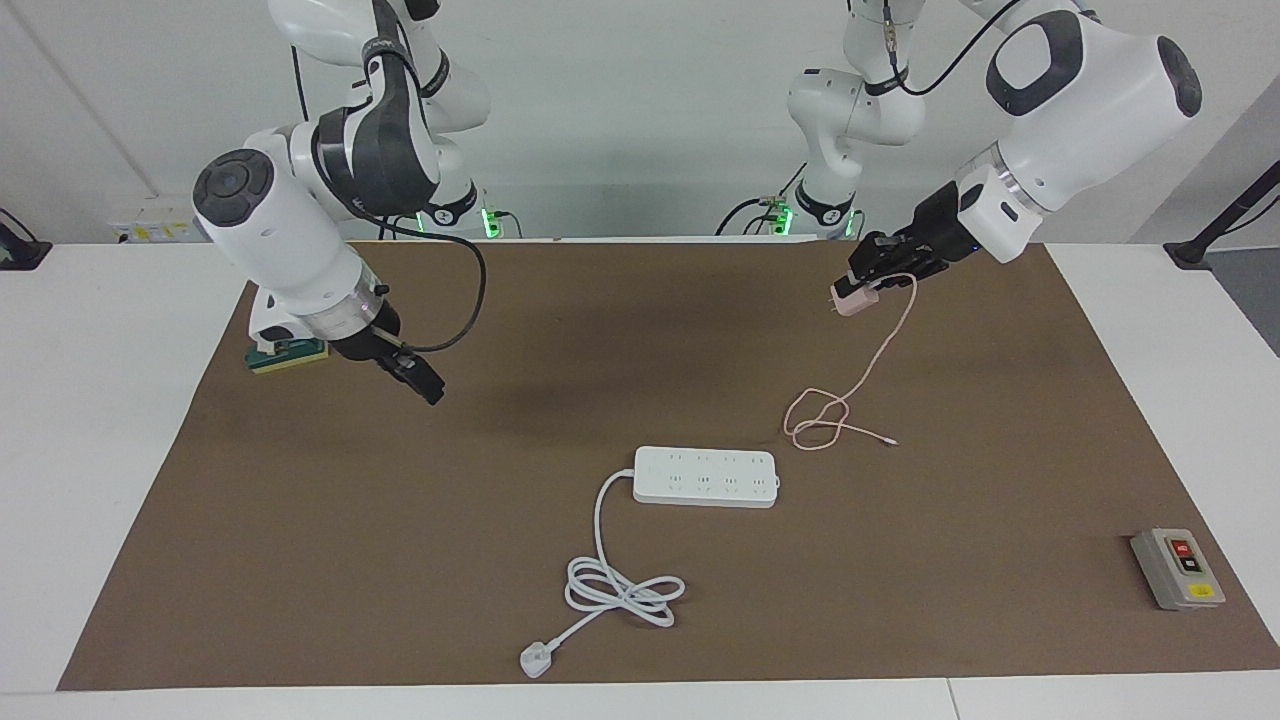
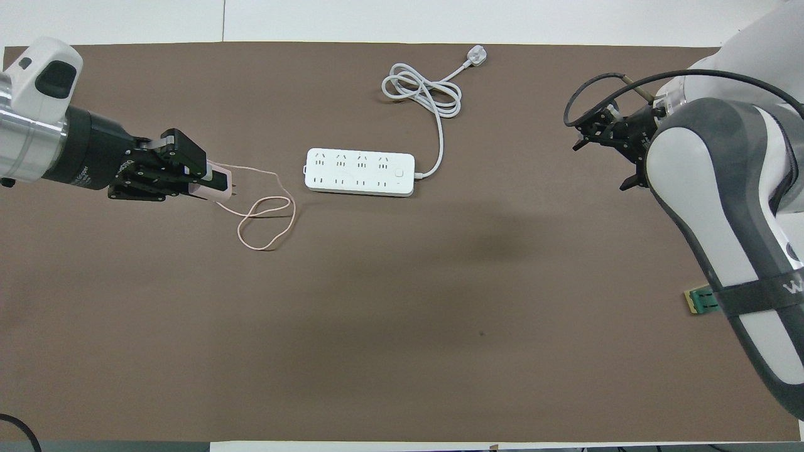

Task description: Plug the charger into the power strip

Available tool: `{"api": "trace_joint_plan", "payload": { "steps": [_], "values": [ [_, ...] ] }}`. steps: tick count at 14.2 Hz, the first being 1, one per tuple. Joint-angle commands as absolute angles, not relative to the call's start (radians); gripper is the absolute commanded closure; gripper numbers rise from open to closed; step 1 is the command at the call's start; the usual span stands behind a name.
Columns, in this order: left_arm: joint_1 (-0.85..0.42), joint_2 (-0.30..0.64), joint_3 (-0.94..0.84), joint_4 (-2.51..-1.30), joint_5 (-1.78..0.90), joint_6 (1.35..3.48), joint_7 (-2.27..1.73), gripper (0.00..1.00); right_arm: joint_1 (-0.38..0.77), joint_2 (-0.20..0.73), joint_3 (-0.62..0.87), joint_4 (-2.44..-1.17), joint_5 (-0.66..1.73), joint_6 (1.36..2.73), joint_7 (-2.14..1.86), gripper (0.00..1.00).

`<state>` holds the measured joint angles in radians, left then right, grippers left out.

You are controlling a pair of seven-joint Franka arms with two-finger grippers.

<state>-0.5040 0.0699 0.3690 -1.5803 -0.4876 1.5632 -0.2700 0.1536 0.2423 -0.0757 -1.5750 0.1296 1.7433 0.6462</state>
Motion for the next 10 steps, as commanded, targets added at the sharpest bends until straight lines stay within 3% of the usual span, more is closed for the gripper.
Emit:
{"api": "trace_joint_plan", "payload": {
  "steps": [1, 5, 10],
  "values": [
    [-0.518, 0.083, 0.374, -1.548, -0.312, 1.525, -0.272, 1.00, 0.149, 0.216, -0.066, -1.601, 0.094, 1.714, 0.496, 0.00],
    [-0.514, 0.086, 0.339, -1.543, -0.105, 1.543, -0.180, 1.00, 0.169, 0.213, -0.064, -1.591, 0.080, 1.718, 0.417, 0.00],
    [-0.479, 0.094, 0.345, -1.539, -0.101, 1.537, -0.071, 1.00, 0.172, 0.192, -0.061, -1.595, 0.089, 1.709, 0.413, 0.00]
  ]
}}
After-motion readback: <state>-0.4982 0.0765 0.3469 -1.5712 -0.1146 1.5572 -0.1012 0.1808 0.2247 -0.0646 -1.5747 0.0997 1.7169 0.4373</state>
